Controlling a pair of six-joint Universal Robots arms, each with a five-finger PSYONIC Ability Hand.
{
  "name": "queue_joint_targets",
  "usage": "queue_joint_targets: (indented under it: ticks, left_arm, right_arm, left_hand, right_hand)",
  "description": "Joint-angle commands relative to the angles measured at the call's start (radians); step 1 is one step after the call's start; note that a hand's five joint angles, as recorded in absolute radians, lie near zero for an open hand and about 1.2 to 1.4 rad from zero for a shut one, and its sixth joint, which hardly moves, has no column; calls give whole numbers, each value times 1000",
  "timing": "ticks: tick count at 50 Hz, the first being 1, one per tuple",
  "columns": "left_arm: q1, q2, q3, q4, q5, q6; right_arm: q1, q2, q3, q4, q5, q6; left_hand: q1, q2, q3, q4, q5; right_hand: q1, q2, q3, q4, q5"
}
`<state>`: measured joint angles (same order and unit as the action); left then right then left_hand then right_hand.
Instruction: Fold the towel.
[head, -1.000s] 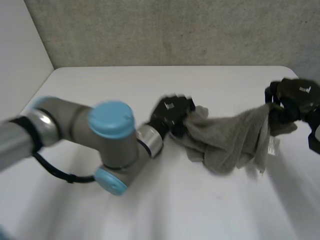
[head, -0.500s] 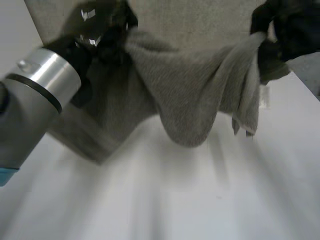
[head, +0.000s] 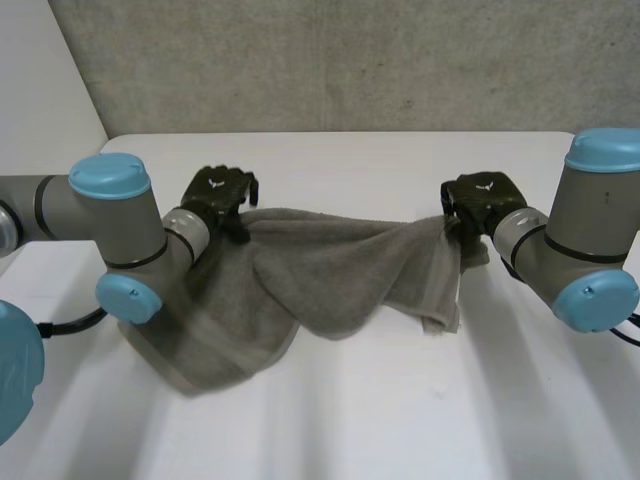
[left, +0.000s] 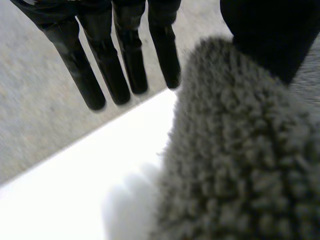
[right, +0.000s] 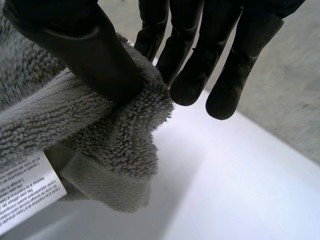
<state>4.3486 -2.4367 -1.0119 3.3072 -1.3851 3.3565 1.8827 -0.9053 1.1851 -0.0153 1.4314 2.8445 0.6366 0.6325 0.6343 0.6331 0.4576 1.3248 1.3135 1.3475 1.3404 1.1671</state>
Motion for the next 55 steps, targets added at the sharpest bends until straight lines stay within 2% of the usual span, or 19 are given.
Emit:
queue_joint_targets:
  ticks: [1,6,8,15,20,26,32,34,40,49,51,53,54,55]
  left_arm:
    - [-14,16,-11,91,-25,6]
    - [-21,108,-100,80,-25,6]
    - [-27,215,-213,78,-20,6]
    - [-37,427,-436,65,-23,9]
    - [-32,586,-647,34,-28,4]
    - [-43,662,-796,6,-32,-5]
    - [-107,648,-850,0,-41,-17]
    - [-124,624,-860,2,-89,-23]
    - [-133,513,-852,6,-189,-25]
    - [-142,427,-820,12,-215,-17]
    - [-142,421,-809,14,-215,-16]
    - [-142,419,-798,28,-215,-17]
    - [-142,419,-798,28,-215,-17]
    - [-141,421,-794,44,-215,-16]
  right_arm:
    - [-1,-43,65,-72,15,12]
    - [-7,-50,110,-74,14,12]
    - [-16,-58,134,-75,12,12]
    - [-19,-75,174,-75,7,12]
    - [-20,-90,203,-75,-3,9]
    - [-19,-89,215,-75,-22,4]
    - [-16,-87,222,-75,-22,4]
    - [-14,-84,222,-75,-22,4]
    - [-16,-78,223,-75,-22,1]
    - [-17,-78,223,-75,-22,1]
    - [-17,-78,223,-75,-22,1]
    - [-19,-78,223,-75,-22,1]
    - [-19,-78,223,-75,-22,1]
    - [-19,-78,223,-75,-22,1]
  left_hand:
    - [-420,-416,-418,-417,-416]
    - [-441,-437,-438,-437,-436]
    - [-441,-437,-438,-437,-436]
    - [-432,-428,-430,-428,-427]
    - [-309,-305,-307,-306,-305]
    - [-83,-79,-81,-80,-79]
    - [-56,-52,-54,-53,-52]
    - [-56,-52,-54,-53,-52]
    - [-80,-75,-77,-76,-75]
    - [-62,-58,-60,-59,-58]
    - [-21,-17,-19,-17,-16]
    - [210,214,212,213,214]
    - [211,215,213,215,216]
    - [365,369,367,369,370]
  right_hand:
    - [71,83,49,56,55]
    - [71,83,49,56,55]
    - [71,83,49,56,55]
    - [71,83,49,56,55]
    - [71,83,49,56,55]
    - [71,83,49,56,55]
    - [71,83,49,56,55]
    - [71,83,49,56,55]
    - [71,83,49,56,55]
    - [71,83,49,56,55]
    - [71,83,49,56,55]
    - [71,83,49,56,55]
    - [71,83,49,56,55]
    - [71,83,49,56,55]
